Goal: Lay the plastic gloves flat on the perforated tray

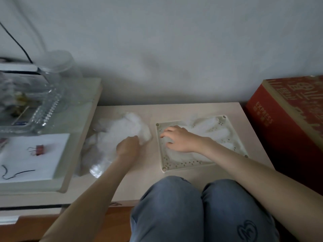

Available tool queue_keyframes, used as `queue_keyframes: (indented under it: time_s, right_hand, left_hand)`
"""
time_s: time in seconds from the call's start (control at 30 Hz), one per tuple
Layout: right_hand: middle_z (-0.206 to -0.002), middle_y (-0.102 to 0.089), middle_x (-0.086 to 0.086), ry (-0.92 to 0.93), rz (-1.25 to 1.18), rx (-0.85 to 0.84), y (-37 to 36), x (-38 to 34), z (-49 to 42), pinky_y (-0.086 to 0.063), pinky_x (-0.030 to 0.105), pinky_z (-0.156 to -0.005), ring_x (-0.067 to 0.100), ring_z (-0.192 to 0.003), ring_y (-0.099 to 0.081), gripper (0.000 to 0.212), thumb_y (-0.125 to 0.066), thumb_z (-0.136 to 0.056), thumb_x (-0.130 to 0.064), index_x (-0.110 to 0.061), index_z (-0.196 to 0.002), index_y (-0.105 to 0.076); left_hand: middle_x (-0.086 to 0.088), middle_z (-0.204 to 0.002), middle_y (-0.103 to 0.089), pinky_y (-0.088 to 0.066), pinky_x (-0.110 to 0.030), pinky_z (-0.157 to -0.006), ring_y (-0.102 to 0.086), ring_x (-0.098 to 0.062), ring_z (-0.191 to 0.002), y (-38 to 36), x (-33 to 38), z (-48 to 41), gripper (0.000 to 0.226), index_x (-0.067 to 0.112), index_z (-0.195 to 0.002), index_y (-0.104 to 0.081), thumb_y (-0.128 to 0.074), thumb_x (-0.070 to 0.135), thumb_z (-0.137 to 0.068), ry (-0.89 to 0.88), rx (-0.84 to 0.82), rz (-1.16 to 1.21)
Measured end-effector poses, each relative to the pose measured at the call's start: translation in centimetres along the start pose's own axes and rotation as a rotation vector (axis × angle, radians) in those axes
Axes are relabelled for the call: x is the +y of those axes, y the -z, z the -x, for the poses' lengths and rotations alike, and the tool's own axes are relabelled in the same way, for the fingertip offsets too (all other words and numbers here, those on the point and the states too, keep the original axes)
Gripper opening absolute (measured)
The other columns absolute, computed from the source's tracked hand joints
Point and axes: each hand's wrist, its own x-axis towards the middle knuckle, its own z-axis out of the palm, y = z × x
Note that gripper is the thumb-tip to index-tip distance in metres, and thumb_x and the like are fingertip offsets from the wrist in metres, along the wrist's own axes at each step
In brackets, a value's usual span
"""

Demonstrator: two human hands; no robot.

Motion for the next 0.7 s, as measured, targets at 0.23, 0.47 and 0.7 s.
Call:
queue_keyframes:
  time_s: [0.23,0.47,0.7]
  right_hand:
    - [-0.146,-0.039,0.001,-0.035,-0.201,0.048,1.0,0.1,0.2,-0.027,0.022,-0.103,0.015,-0.135,-0.035,0.046,-0.053,-0.094,-0.024,-0.017,-0.139,-0.046]
    - [-0.107,-0.062,0.0,-0.156,-1.052,0.072,0.7,0.9,-0.8,-0.047,0.033,-0.094,0.014,-0.102,-0.058,0.03,-0.056,-0.095,-0.029,-0.012,-0.12,-0.06]
    - [-0.133,-0.056,0.016,-0.026,-1.813,-0.053,0.7,4.2,0.9,-0.042,0.041,-0.103,0.033,-0.124,-0.052,0.09,-0.072,-0.067,-0.062,-0.009,-0.136,-0.051]
  left_hand:
    - [-0.014,-0.087,-0.063,-0.037,-0.03,-0.063,-0.055,-0.033,-0.078,1.7,-0.6,0.6,0.019,0.009,-0.086,-0.058,-0.04,0.011,-0.093,0.073,0.231,0.389]
    - [-0.01,-0.084,-0.067,-0.055,-0.03,-0.072,-0.065,-0.02,-0.079,7.0,2.3,1.6,0.008,0.004,-0.086,-0.058,-0.062,0.01,-0.091,-0.116,0.067,1.294]
    - [-0.014,-0.089,-0.072,-0.056,-0.026,-0.086,-0.071,-0.02,-0.083,8.7,6.7,1.2,0.027,-0.003,-0.092,-0.07,-0.05,0.013,-0.084,-0.283,-0.525,2.353]
